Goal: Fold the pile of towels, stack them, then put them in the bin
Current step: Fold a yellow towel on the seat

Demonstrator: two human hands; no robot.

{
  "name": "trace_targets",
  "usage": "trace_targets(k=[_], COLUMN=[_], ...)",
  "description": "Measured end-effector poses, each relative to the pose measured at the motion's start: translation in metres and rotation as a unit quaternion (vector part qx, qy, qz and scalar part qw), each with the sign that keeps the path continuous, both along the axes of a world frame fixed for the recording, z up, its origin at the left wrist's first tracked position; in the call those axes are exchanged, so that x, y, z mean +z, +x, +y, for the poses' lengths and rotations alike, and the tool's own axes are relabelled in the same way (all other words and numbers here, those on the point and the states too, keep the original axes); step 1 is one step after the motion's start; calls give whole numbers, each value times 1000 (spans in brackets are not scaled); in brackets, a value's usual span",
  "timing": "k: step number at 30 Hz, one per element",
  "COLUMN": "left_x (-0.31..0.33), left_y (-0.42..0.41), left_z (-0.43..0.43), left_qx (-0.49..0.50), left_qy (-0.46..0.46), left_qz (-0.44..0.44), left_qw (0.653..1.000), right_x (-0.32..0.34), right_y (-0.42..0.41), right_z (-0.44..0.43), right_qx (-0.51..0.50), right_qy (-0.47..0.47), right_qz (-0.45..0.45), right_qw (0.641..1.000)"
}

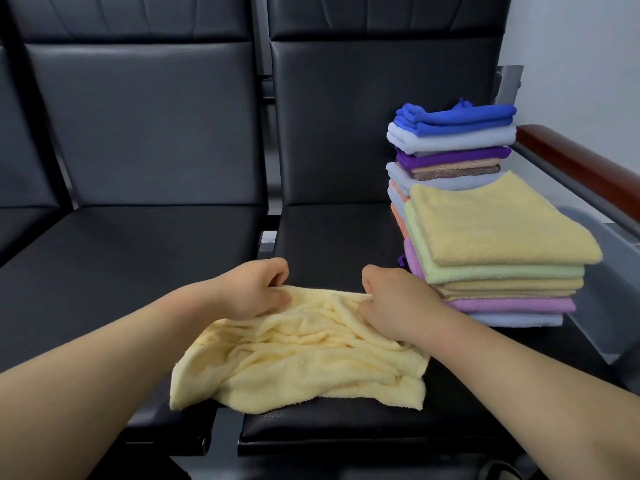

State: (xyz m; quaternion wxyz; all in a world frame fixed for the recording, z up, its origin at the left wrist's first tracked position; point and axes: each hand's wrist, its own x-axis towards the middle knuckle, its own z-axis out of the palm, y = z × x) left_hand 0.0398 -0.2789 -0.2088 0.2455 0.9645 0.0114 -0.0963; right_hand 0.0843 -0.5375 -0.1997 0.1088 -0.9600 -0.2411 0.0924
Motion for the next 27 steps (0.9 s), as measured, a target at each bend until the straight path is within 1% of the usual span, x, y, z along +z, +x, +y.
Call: trace_targets(k=[3,7,14,18,27], left_x=[7,11,7,6,4], left_y=[-7,-17,-33,-36,-34], left_z=[9,21,35,39,42], left_qx=[13,13,33,42,51], left_qy=[-24,25,44,53,63], left_qz=[1,-15,-18,-22,-18], left_qw=[1000,999,998,997,997], right_x=[-1,-2,-7,-12,-19], right_y=[1,1,1,2,6], right_z=[-1,-2,-4,-2,0], right_qx=[18,23,24,24,-7], right_qy=[6,36,87,70,82], right_qz=[1,-7,-45,-26,-15], right_qw=[1000,999,995,997,996])
